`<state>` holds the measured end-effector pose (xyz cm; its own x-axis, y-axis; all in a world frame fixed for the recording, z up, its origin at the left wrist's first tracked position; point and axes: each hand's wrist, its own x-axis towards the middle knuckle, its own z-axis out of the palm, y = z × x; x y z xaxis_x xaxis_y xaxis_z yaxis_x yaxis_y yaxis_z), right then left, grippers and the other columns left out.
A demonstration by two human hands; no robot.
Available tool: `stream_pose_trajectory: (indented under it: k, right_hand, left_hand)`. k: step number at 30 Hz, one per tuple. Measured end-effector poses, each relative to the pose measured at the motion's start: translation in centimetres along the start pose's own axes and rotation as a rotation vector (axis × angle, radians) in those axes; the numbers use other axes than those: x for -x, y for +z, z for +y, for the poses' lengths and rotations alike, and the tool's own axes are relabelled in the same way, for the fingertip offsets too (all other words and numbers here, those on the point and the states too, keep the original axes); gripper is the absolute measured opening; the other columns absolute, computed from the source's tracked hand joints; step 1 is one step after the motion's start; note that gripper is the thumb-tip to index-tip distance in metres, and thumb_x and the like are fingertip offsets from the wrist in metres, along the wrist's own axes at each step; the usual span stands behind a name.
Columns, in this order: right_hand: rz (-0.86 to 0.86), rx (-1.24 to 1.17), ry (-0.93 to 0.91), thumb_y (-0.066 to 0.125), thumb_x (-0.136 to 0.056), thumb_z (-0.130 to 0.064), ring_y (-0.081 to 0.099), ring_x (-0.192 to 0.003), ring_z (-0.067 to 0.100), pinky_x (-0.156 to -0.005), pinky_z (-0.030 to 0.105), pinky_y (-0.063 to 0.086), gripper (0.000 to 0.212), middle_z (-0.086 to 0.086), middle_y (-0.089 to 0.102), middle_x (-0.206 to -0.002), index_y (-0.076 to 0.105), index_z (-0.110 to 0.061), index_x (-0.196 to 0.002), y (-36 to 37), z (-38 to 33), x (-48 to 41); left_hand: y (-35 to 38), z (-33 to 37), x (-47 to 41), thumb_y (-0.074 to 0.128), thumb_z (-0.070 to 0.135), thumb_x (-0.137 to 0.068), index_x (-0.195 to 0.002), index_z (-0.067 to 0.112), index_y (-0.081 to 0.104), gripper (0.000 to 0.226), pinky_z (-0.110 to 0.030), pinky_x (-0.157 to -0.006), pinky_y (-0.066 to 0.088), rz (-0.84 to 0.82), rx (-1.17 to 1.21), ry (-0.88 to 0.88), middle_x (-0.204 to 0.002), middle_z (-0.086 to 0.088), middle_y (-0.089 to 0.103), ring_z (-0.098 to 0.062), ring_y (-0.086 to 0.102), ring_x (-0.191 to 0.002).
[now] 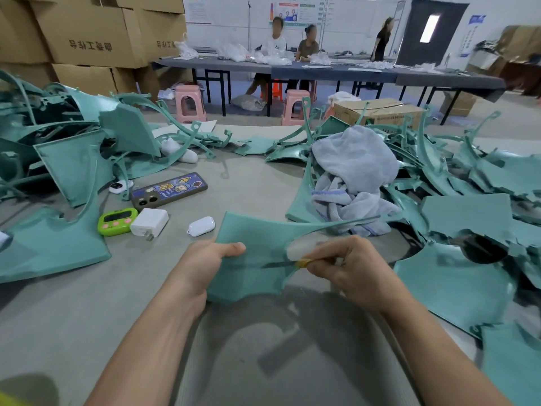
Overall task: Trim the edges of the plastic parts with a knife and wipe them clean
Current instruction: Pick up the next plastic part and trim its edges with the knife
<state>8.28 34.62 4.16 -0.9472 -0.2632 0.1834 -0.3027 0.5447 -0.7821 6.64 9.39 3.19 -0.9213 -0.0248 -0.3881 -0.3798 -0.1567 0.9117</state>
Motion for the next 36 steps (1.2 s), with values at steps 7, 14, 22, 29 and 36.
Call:
stream_pose_trajectory:
  k: [7,14,22,29,36]
  right_hand:
    - [0.012,-0.015,0.045,0.076,-0.09,-0.015,0.059,-0.065,0.023,-0.069,0.041,0.054,0.024,0.002,0.073,-0.074,0.08,-0.039,-0.092,0.1,0.1,-0.1]
    - [0.036,-0.179,0.031,0.074,-0.089,-0.007,0.055,-0.063,0.009,-0.063,0.031,0.049,0.026,0.004,0.073,-0.073,0.082,-0.032,-0.088,0.6,-0.6,0.1]
    - [0.23,-0.172,0.043,0.075,-0.089,-0.011,0.047,-0.059,0.009,-0.057,0.03,0.042,0.016,0.009,0.066,-0.069,0.08,-0.026,-0.085,1.8,-0.3,0.1]
    - [0.382,-0.249,0.07,0.077,-0.09,-0.017,0.047,-0.059,0.008,-0.059,0.03,0.044,0.022,0.005,0.067,-0.067,0.079,-0.038,-0.089,2.7,-0.2,0.0]
    - [0.256,-0.128,0.055,0.077,-0.089,-0.017,0.042,-0.053,0.004,-0.052,0.02,0.037,0.016,0.004,0.063,-0.064,0.079,-0.032,-0.084,3.0,-0.5,0.2]
  left_hand:
    - [-0.4,0.1,-0.2,0.068,0.011,-0.088,-0.103,0.007,0.077,0.018,-0.033,-0.056,0.06,0.01,0.116,0.008,-0.098,-0.013,0.078,-0.03,0.077,-0.08]
    - [0.3,0.1,-0.2,0.065,0.019,-0.094,-0.099,0.013,0.075,0.012,-0.031,-0.055,0.057,0.055,0.271,-0.009,-0.092,-0.006,0.079,-0.021,0.076,-0.067]
    - [0.6,0.4,-0.1,0.063,0.017,-0.097,-0.096,0.012,0.071,0.01,-0.021,-0.04,0.049,0.062,0.323,-0.044,-0.074,-0.002,0.077,-0.016,0.071,-0.053]
    - [0.9,0.4,0.2,0.064,0.017,-0.096,-0.094,0.012,0.071,0.009,-0.022,-0.037,0.047,0.065,0.304,-0.056,-0.072,-0.001,0.076,-0.016,0.07,-0.05]
    - [1.0,0.4,0.2,0.064,0.016,-0.095,-0.091,0.011,0.071,0.009,-0.023,-0.038,0.049,0.074,0.307,-0.056,-0.071,-0.003,0.076,-0.016,0.07,-0.051]
